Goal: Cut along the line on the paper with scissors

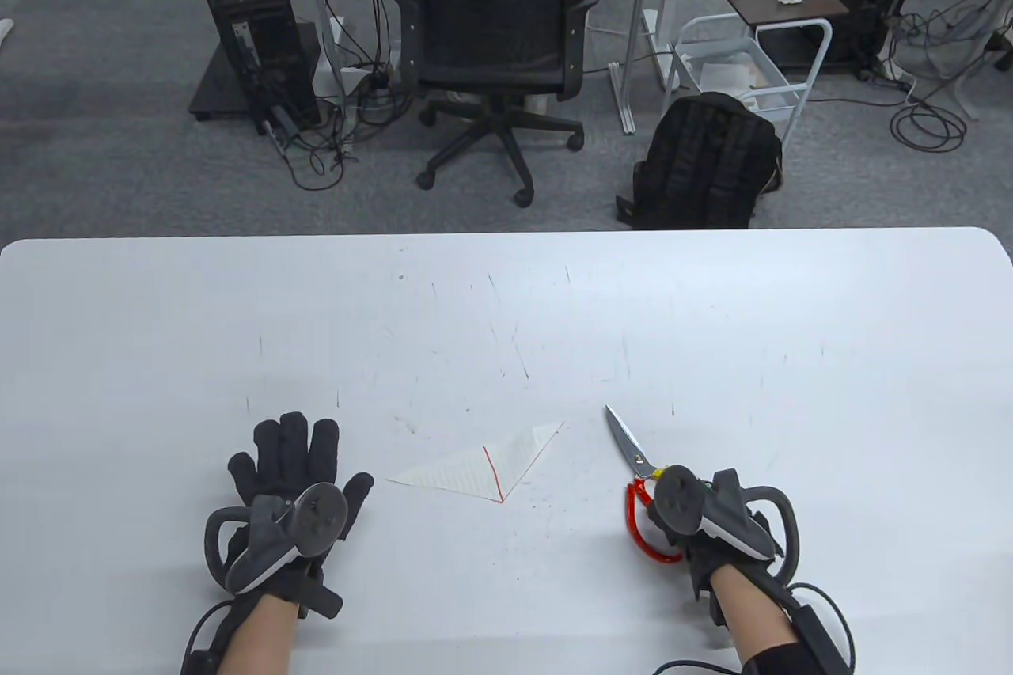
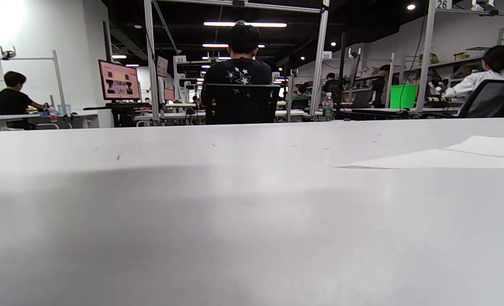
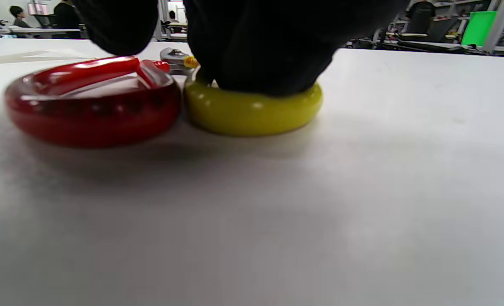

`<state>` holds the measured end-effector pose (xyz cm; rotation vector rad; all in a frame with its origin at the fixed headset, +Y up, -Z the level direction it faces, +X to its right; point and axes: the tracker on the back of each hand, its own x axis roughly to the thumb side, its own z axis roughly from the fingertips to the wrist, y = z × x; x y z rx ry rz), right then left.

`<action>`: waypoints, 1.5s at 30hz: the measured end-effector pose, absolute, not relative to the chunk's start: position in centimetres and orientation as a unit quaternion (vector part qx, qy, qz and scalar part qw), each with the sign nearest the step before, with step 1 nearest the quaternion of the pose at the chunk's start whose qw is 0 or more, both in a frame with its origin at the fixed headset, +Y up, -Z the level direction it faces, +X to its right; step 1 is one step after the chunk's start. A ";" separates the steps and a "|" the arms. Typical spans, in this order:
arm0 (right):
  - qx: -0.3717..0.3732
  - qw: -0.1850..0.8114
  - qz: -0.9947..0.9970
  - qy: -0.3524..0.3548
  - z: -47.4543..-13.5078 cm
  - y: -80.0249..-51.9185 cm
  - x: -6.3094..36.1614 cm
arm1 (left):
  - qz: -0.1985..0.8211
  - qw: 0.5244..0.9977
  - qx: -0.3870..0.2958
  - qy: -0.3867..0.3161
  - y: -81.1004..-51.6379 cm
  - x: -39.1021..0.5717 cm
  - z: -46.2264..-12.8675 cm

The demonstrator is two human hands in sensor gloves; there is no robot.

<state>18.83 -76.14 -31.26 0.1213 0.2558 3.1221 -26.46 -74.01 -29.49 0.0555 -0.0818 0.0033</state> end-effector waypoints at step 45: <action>0.092 0.489 0.867 0.032 -29.7 -73.6 21.4 | 0.059 0.956 -0.256 -0.128 -73.9 -16.1 -36.3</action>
